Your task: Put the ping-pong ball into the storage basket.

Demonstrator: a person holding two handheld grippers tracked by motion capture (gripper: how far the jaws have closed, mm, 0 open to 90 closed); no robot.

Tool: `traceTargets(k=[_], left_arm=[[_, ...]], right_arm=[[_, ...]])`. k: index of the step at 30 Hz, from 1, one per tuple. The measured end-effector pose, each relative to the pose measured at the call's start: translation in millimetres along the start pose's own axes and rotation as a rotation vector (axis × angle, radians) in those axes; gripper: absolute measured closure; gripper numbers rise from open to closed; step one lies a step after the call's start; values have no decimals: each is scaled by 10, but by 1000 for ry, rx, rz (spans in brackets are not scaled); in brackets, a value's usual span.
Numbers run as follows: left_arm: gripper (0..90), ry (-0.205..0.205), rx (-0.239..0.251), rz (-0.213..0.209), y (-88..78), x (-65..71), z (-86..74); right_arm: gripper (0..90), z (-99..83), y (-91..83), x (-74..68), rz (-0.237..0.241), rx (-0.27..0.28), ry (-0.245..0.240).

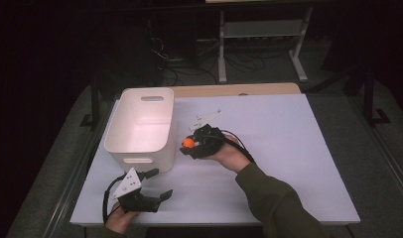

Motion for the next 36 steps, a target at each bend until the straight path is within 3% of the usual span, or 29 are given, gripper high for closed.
traceTargets(k=[21,36], left_arm=[[141,1,2,-1,0,1,1],[141,4,2,1,1,-4,3]], right_arm=[[494,333,-206,105,-15,18,-39],[494,497,-252,125,-24,31,-62]])
Point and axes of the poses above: each handheld gripper's, and its own axes: y roughly forward along the jaws, z roughly out of its top, x roughly to its right, the point moved 8 cm from there along y, roughly forward along the jaws, and after that the axes turned 14 degrees about -y, right-handed, at the moved point
